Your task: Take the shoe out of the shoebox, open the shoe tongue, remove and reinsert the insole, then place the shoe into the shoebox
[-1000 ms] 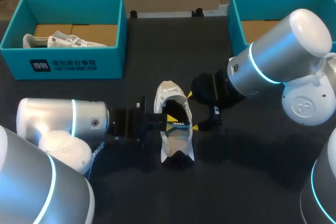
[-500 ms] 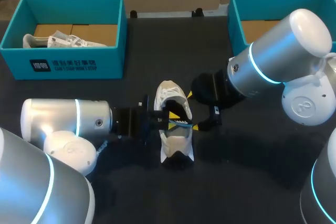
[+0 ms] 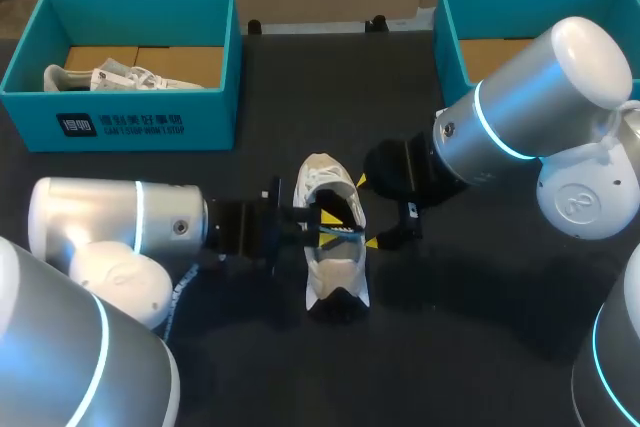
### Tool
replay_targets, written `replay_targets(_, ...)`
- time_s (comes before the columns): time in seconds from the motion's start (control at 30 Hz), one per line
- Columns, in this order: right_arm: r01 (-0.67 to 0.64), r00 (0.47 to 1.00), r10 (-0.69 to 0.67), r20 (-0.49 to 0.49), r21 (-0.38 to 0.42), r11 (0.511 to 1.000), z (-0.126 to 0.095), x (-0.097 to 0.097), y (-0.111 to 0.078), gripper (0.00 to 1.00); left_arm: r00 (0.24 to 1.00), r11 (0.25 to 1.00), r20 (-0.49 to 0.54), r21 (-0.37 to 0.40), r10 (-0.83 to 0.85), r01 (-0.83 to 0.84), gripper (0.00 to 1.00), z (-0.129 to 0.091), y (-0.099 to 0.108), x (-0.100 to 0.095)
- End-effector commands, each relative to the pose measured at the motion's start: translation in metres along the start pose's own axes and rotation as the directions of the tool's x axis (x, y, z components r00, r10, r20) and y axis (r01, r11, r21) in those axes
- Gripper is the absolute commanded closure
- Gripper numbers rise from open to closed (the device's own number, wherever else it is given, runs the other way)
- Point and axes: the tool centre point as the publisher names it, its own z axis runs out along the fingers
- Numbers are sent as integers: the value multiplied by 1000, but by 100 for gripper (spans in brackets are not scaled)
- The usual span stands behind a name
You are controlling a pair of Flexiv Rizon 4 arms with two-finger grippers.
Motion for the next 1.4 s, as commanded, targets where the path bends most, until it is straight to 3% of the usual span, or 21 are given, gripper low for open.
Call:
replay_targets(0.03, 1, 1000, -1, 0, 0, 1000, 1, 1, 0, 0, 1000, 1000, -15, 4, 0, 0, 94, 0, -2, 2)
replay_targets(0.07, 1, 1000, -1, 0, 0, 1000, 1, 1, 0, 0, 1000, 1000, -21, 4, 4, -4, 100, 1, -2, 3)
replay_targets(0.5, 1, 1000, -1, 0, 0, 1000, 1, 1, 0, 0, 993, 993, -16, -4, 119, -119, 100, 18, 16, -1)
replay_targets(0.8, 1, 1000, -1, 0, 0, 1000, 1, 1, 0, 0, 988, 988, -39, -32, 149, -151, 100, 15, 31, -3)
replay_targets(1.13, 1, 1000, -1, 0, 0, 1000, 1, 1, 0, 0, 989, 989, -57, -33, 140, -142, 100, 20, 26, -2)
replay_targets(1.17, 1, 1000, -1, 0, 0, 1000, 1, 1, 0, 0, 989, 990, -54, -29, 134, -136, 99, 18, 24, -2)
replay_targets(1.2, 1, 1000, -1, 0, 0, 1000, 1, 1, 0, 0, 990, 990, -52, -28, 133, -135, 76, 16, 22, -3)
replay_targets(1.23, 1, 1000, -1, 0, 0, 1000, 1, 1, 0, 0, 991, 991, -45, -23, 130, -131, 67, 14, 20, -3)
replay_targets(1.4, 1, 1000, -1, 0, 0, 1000, 1, 1, 0, 0, 991, 992, -29, -12, 128, -128, 58, 3, 12, -5)
